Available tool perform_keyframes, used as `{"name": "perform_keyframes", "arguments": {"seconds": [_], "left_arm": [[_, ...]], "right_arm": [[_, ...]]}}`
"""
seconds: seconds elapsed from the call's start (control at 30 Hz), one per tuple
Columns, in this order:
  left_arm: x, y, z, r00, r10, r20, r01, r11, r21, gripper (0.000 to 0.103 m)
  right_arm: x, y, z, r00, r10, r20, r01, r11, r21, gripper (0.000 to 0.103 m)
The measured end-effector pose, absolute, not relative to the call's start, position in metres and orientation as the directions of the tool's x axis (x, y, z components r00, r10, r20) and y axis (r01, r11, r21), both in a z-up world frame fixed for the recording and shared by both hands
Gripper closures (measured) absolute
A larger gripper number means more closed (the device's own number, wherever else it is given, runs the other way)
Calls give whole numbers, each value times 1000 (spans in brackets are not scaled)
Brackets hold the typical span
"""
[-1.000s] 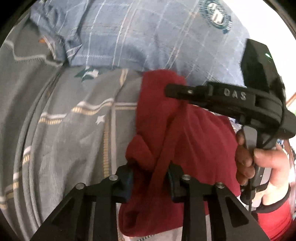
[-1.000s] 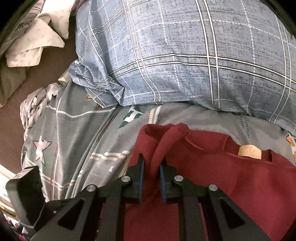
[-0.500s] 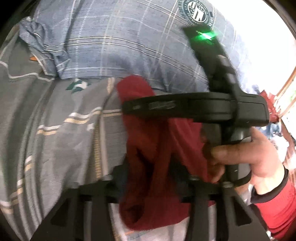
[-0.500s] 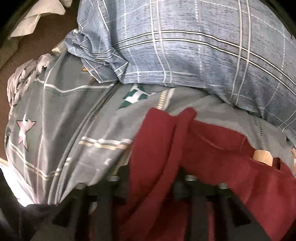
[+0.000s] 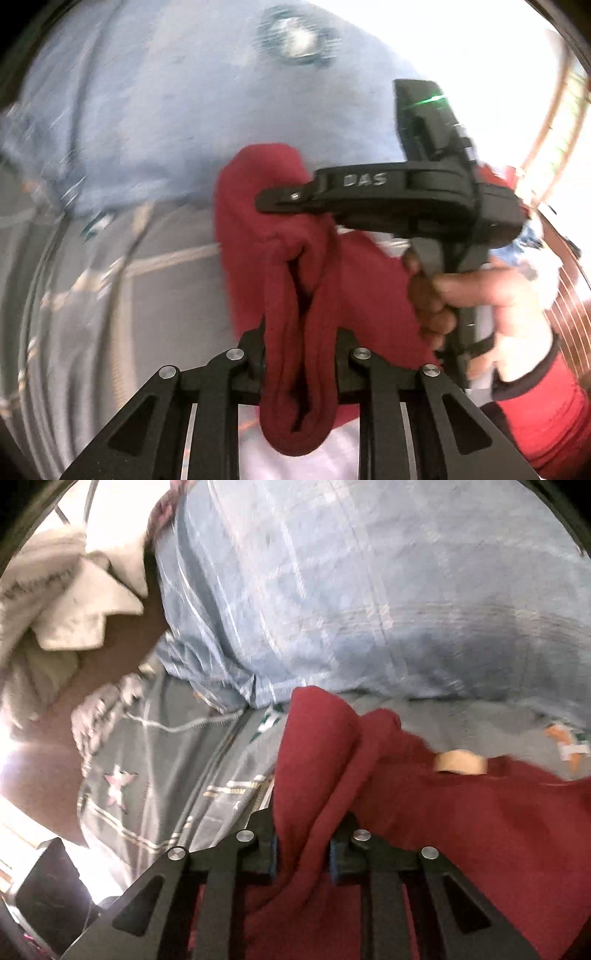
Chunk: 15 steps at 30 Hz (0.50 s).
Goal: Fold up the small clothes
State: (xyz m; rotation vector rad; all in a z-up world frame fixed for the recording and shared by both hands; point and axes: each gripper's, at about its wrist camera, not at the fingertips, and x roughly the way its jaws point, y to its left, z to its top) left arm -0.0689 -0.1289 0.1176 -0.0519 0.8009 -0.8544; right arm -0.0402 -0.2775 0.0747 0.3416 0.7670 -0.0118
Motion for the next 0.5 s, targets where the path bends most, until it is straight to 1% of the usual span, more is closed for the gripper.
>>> {"name": "perform_keyframes", "arguments": {"seconds": [0.1, 0.2, 0.27, 0.37, 0.43, 0.47, 0.5], "left_arm": [[-88, -175, 132, 328, -735, -593, 724, 599, -341, 82], [-99, -218, 128, 249, -762, -598, 758, 538, -369, 82], [-107, -254, 113, 197, -754, -626, 768, 516, -379, 82], [-110, -294, 84, 133, -724, -677, 754, 517, -405, 82], [-109, -308, 71, 102, -695, -711, 739, 531, -413, 71], [-110, -310, 71, 99, -691, -716, 741, 532, -410, 68], [-111, -309, 73, 97, -694, -714, 747, 525, -409, 58]], "right_arm": [[-80, -303, 106, 760, 67, -646, 157, 947, 282, 86], [-121, -335, 123, 767, -6, -642, 213, 946, 246, 86], [-147, -360, 118, 748, -67, -660, 277, 935, 220, 86], [-169, -397, 93, 706, -123, -698, 375, 901, 220, 86], [-172, -415, 69, 662, -167, -730, 437, 878, 195, 86], [-171, -425, 55, 646, -158, -747, 456, 865, 211, 85], [-174, -434, 47, 651, -137, -747, 464, 850, 249, 83]]}}
